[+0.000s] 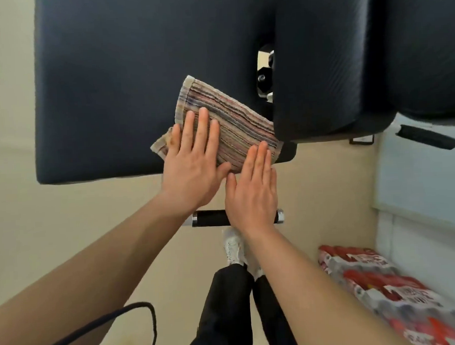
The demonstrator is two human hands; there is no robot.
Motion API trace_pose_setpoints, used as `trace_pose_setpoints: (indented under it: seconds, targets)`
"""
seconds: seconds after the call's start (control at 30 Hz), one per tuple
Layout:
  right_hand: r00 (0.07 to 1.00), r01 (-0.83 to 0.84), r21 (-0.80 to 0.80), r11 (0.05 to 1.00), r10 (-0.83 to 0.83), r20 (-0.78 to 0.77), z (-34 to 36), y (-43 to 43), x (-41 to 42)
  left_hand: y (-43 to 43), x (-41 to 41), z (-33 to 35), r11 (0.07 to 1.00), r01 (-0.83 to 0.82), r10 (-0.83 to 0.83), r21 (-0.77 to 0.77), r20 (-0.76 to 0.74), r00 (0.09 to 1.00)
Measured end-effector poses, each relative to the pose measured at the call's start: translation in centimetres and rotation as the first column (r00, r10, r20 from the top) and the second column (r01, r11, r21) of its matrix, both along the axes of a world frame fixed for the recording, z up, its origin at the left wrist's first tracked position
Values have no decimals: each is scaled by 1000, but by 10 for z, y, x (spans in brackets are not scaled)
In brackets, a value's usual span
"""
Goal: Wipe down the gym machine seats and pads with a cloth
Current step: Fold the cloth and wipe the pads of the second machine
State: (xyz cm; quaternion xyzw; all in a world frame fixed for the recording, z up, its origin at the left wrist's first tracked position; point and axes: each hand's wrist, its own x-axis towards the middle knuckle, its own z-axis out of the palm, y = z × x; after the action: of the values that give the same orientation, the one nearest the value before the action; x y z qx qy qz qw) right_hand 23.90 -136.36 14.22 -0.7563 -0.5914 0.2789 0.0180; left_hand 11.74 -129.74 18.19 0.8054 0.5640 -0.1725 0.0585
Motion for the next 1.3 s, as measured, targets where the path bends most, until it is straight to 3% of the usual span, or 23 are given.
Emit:
trace_pose_setpoints:
  seconds: [0.13, 0.23, 0.33, 0.47, 0.53, 0.67, 0.8, 0.87, 0.97, 1.07, 1.13, 1.2, 1.3]
  targets:
    - [986, 168, 70, 983, -167, -18, -23, 16, 31, 19, 52, -27, 992, 112, -115, 57, 50, 992]
    - [922, 331, 43, 943, -313, -228, -44, 29, 66, 32, 90, -42, 980, 193, -196, 51, 73, 978]
    - [728, 483, -31, 875, -421, -541, -53, 39, 88, 40, 102, -47, 969, 240, -244, 63, 74, 967]
    - [423, 691, -133, 711, -547, -722, -55, 41, 63, 8, 60, -35, 957, 271, -278, 106, 58, 959]
    - [309, 776, -178, 605, -611, -729, -49, 37, 41, -17, 37, -27, 948, 312, -315, 66, 46, 948]
    - [187, 822, -232, 521, -631, -753, -45, 43, 41, -16, 30, -26, 934, 355, -358, 46, 85, 930]
    - [221, 808, -246, 536, -662, -716, -55, 83, 77, 26, 61, -40, 919, 388, -393, 70, 83, 916]
    - [166, 811, -278, 515, -658, -734, -64, 93, 90, 42, 76, -43, 911, 407, -410, 59, 56, 910]
    - [107, 868, -280, 410, -705, -701, -69, 86, 80, 45, 76, -42, 884, 463, -466, 60, 47, 884]
    - [-142, 927, -338, 164, -679, -721, -58, 71, 32, 34, 42, -32, 821, 567, -569, 72, 17, 822]
    - [-255, 936, -351, 38, -617, -745, -41, 70, -4, 29, 11, -20, 774, 631, -631, 54, -21, 775]
    - [-335, 916, -402, 4, -543, -770, -24, 72, -38, 29, -19, -7, 761, 648, -648, 31, -27, 761]
    - [-399, 868, -494, 48, -525, -752, 2, 68, -81, 34, -46, 8, 745, 667, -664, 15, -83, 743]
